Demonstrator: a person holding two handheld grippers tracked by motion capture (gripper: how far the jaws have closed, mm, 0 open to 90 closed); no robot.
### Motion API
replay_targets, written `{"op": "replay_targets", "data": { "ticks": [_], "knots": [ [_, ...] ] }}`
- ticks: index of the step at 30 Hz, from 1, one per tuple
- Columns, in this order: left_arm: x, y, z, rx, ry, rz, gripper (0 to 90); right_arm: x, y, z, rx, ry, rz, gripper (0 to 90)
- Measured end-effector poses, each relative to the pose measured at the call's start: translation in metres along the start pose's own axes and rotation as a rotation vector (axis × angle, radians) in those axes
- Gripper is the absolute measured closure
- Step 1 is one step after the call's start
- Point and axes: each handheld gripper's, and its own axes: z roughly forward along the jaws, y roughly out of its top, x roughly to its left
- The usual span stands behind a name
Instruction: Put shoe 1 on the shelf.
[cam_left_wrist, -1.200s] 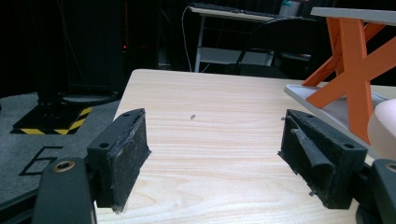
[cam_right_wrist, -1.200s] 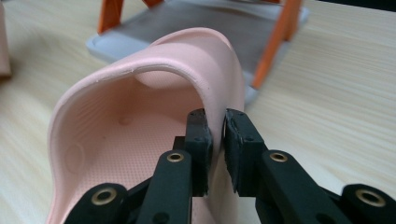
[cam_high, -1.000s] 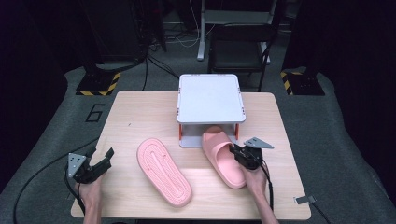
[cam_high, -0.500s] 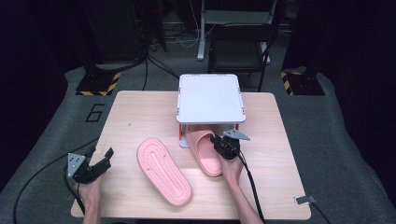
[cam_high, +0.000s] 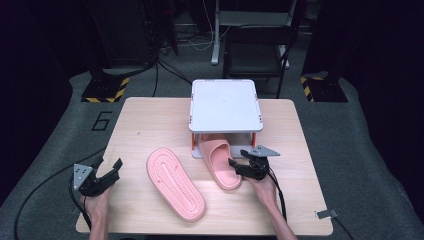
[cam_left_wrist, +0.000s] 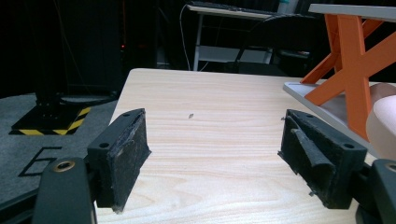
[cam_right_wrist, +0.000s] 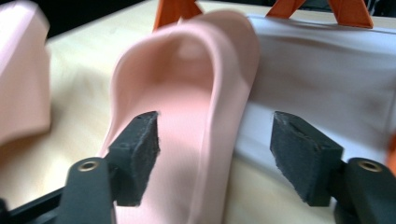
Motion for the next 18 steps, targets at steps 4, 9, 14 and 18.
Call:
{"op": "replay_targets", "data": {
  "ticks": [4, 9, 14, 18],
  "knots": [
    [-0.002, 0.0, 0.0, 0.001, -0.004, 0.003, 22.8, 0.004, -0.01, -0.018, 0.016, 0.052, -0.047, 28.9],
    [-0.001, 0.0, 0.0, -0.001, -0.004, 0.002, 22.8, 0.011, -0.026, -0.033, 0.037, 0.084, -0.107, 28.5],
    [-0.002, 0.0, 0.0, -0.001, -0.003, 0.001, 22.8, 0.018, -0.034, -0.037, 0.063, 0.111, -0.155, 27.2],
    [-0.001, 0.0, 0.0, -0.002, -0.003, -0.002, 22.8, 0.022, -0.038, -0.036, 0.077, 0.12, -0.188, 25.4]
  ]
}}
